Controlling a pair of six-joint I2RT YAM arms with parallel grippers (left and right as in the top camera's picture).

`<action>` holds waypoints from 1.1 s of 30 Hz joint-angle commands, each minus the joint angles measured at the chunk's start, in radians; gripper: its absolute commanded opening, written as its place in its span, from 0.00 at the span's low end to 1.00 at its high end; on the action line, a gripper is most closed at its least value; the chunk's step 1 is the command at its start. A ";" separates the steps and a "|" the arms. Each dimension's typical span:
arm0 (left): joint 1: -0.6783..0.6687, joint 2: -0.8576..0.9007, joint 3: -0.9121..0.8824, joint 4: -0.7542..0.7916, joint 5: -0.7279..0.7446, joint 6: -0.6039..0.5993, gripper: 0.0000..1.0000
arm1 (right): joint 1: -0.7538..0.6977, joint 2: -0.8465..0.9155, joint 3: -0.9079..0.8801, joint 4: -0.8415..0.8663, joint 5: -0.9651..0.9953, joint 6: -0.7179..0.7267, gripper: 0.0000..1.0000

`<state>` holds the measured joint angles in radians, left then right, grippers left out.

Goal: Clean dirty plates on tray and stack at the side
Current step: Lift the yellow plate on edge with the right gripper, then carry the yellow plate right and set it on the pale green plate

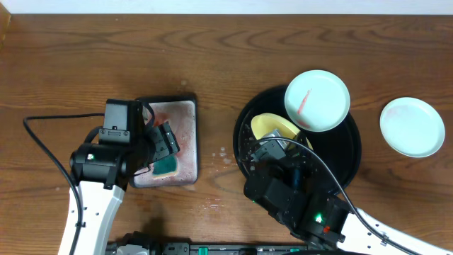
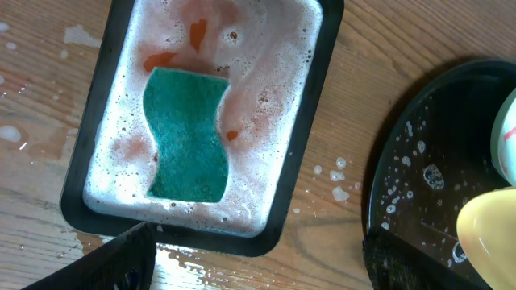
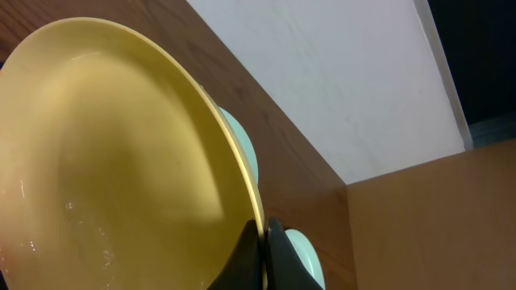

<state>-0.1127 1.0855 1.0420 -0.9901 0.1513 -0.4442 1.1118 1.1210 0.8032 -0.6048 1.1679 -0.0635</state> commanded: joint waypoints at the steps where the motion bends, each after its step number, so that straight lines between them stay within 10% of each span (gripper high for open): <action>1: 0.003 0.001 0.009 -0.003 -0.002 0.006 0.83 | 0.008 -0.010 0.022 0.003 0.040 -0.005 0.01; 27: 0.003 0.001 0.009 -0.003 -0.002 0.006 0.83 | 0.006 -0.010 0.022 0.013 0.032 0.054 0.01; 33: 0.003 0.001 0.009 -0.003 -0.002 0.006 0.83 | -0.067 -0.010 0.021 0.028 -0.197 0.275 0.01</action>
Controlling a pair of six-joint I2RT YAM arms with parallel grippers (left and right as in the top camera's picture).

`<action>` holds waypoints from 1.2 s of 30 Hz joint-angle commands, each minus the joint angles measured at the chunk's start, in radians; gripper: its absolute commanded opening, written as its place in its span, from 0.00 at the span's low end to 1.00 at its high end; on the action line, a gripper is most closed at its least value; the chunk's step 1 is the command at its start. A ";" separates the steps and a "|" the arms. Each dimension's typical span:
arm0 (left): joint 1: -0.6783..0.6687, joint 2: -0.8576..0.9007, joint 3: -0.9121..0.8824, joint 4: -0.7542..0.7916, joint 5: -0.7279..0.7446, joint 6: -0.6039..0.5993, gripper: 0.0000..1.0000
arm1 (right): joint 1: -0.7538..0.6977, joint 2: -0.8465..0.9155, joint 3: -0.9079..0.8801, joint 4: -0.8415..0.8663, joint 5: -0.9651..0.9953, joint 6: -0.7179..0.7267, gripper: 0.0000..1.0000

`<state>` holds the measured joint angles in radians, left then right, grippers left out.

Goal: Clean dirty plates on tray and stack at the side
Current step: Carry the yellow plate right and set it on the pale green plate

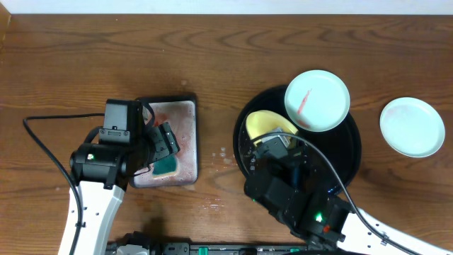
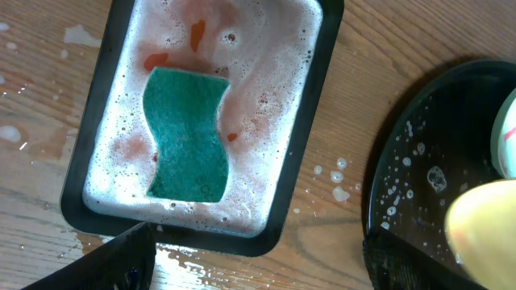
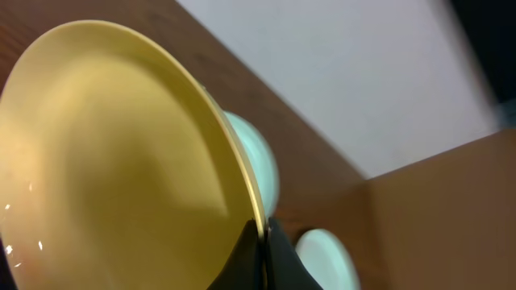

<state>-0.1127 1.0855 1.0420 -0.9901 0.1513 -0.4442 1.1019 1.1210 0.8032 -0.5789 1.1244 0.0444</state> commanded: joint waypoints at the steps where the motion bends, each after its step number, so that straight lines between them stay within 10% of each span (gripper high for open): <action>1: 0.003 0.001 0.009 -0.003 -0.002 0.006 0.83 | -0.099 -0.010 0.021 0.003 -0.245 0.211 0.01; 12: 0.003 0.001 0.009 -0.003 -0.002 0.006 0.83 | -0.927 -0.033 0.054 -0.002 -1.178 0.285 0.01; 21: 0.003 0.001 0.009 -0.003 -0.002 0.006 0.83 | -1.627 0.120 0.054 0.093 -1.294 0.435 0.01; 33: 0.003 0.001 0.009 -0.003 -0.002 0.006 0.83 | -1.876 0.439 0.054 0.275 -1.227 0.445 0.02; 36: 0.003 0.001 0.009 -0.003 -0.002 0.006 0.83 | -1.871 0.431 0.060 0.305 -1.285 0.444 0.27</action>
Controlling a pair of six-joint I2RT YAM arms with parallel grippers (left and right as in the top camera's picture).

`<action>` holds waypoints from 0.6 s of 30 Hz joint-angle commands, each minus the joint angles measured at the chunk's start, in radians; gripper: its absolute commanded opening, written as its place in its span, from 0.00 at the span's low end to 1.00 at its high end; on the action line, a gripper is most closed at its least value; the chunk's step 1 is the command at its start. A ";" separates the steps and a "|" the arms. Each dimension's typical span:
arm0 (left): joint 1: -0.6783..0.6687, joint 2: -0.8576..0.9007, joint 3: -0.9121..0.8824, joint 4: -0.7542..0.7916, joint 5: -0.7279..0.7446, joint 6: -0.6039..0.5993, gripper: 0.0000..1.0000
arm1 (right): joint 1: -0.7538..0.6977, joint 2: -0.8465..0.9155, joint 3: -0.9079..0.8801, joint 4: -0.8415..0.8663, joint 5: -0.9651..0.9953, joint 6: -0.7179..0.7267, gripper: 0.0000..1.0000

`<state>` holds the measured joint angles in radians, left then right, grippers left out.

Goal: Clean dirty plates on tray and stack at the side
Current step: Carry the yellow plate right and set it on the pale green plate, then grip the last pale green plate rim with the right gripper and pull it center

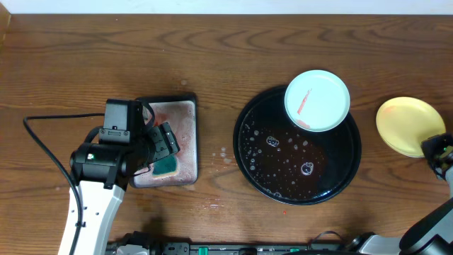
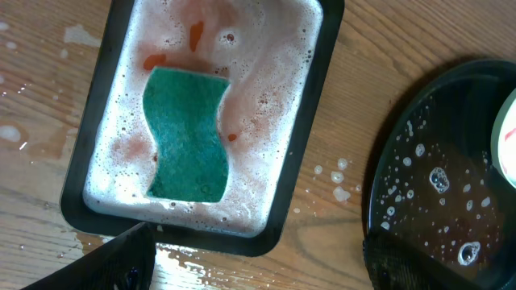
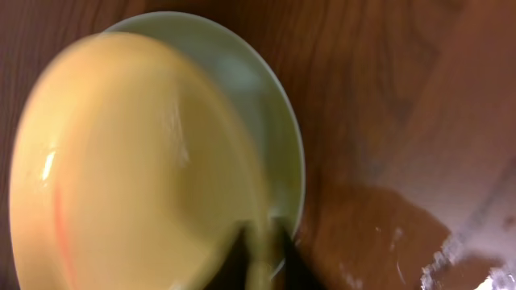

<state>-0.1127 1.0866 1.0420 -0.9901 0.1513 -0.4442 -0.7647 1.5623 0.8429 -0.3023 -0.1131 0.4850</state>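
In the overhead view the yellow plate (image 1: 409, 126) is at the far right of the table, off the round black tray (image 1: 272, 180). My right gripper (image 1: 437, 149) is shut on its near rim. The right wrist view shows the yellow plate (image 3: 121, 161) over a pale green plate (image 3: 284, 137), with my right gripper (image 3: 260, 258) pinching the rim. A white plate (image 1: 317, 99) with a red smear rests on the tray's far edge. My left gripper (image 1: 164, 145) hangs open over the soapy dish (image 2: 314, 105) holding the green sponge (image 2: 187, 135); nothing lies between its fingers (image 2: 105, 262).
Suds and water drops dot the black tray's wet floor (image 2: 451, 201). Splashes lie on the wood (image 2: 339, 173) between dish and tray. The left arm's black cable (image 1: 42, 134) loops at the left. The table's back edge meets a white wall.
My right gripper has moved from over the black tray to the far right with the yellow plate, which now lies flat-ish over the pale green plate. The left arm has not moved.
My right gripper held the yellow plate tilted up over the left part of the black tray in both earlier moments, the pale plate alone at the far right. Now the yellow plate is over that pale plate. The left gripper stayed open above the sponge throughout.
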 commanded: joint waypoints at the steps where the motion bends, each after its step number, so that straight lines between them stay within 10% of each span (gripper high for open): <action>1: 0.003 0.000 0.009 -0.003 -0.002 0.006 0.83 | 0.000 -0.019 0.026 0.035 -0.081 0.004 0.27; 11: 0.003 0.000 0.009 -0.003 -0.002 0.006 0.83 | 0.306 -0.211 0.061 0.052 -0.355 -0.206 0.34; 18: 0.003 0.000 0.009 -0.003 -0.002 0.006 0.83 | 0.669 -0.118 0.060 0.050 0.014 -0.506 0.42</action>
<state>-0.1127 1.0866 1.0420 -0.9905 0.1513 -0.4442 -0.2001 1.3754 0.9024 -0.2687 -0.3252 0.1448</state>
